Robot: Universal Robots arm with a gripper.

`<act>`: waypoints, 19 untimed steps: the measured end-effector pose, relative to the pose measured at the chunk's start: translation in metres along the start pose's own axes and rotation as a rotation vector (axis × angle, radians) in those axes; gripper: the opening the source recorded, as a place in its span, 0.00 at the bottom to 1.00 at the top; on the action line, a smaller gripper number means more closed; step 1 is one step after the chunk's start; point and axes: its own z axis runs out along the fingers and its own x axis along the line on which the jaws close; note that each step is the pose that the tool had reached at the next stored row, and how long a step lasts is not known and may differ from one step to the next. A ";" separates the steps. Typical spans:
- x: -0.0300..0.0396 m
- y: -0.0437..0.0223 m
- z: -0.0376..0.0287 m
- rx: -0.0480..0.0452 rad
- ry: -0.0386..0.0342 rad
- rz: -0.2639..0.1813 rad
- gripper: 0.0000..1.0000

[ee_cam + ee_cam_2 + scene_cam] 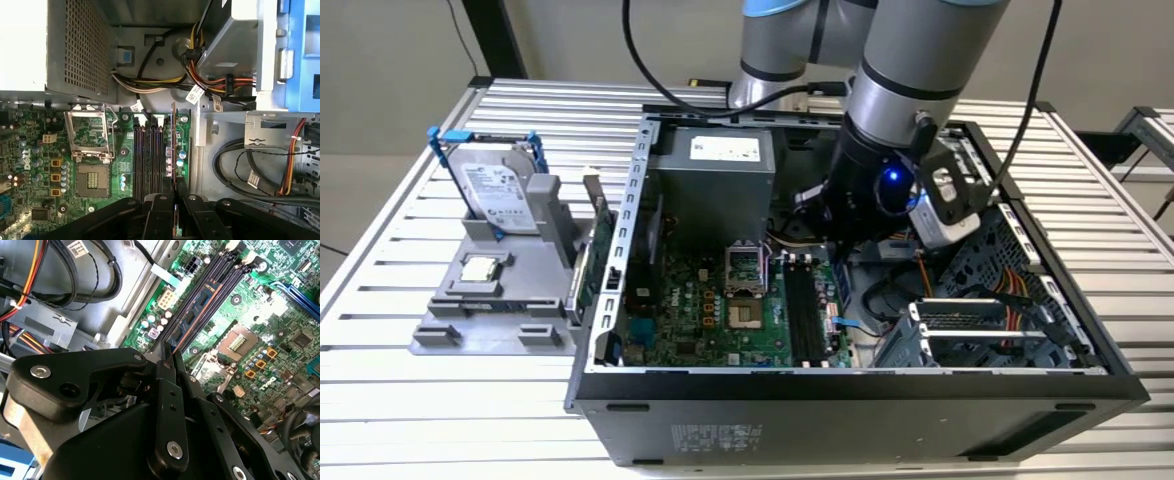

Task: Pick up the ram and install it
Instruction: 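Insert the ram into the slot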

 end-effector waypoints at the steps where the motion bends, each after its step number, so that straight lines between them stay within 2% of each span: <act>1: 0.0000 -0.0003 0.0004 0.0001 0.0000 0.000 0.00; 13: 0.0000 -0.0085 0.0068 0.0010 0.0001 0.000 0.00; 19: 0.0001 -0.0101 0.0101 0.0034 0.0000 0.000 0.00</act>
